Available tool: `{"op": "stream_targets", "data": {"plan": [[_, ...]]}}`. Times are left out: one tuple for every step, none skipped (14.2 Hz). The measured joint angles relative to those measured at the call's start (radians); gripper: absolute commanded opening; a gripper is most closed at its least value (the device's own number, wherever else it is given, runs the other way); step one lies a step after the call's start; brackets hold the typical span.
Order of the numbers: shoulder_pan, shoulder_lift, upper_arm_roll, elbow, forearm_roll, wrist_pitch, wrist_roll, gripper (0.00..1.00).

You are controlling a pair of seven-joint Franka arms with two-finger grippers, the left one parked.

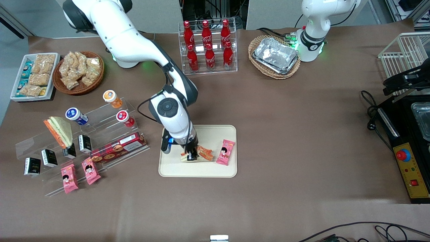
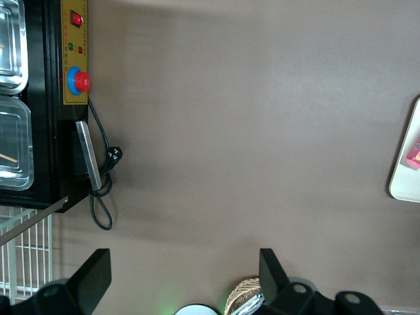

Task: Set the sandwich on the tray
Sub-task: 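Lower the sandwich onto the tray and open the right gripper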

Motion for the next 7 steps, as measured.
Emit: {"op": "stream_targets", "data": {"plan": [[-0.002, 0.02, 0.0, 0.002, 0.0, 0.018, -0.011, 0.19], [-0.007, 0.038, -0.001, 0.009, 0.001, 0.028, -0.028, 0.19], [-0.015, 0.053, 0.001, 0.018, 0.013, 0.032, -0.05, 0.19], [-0.025, 0.065, 0.004, 0.026, 0.044, 0.033, -0.086, 0.19], [-0.034, 0.074, 0.006, 0.031, 0.084, 0.033, -0.131, 0.19], [-0.041, 0.082, 0.008, 0.038, 0.12, 0.033, -0.171, 0.2], [-0.044, 0.09, 0.008, 0.048, 0.147, 0.033, -0.202, 0.21]]}}
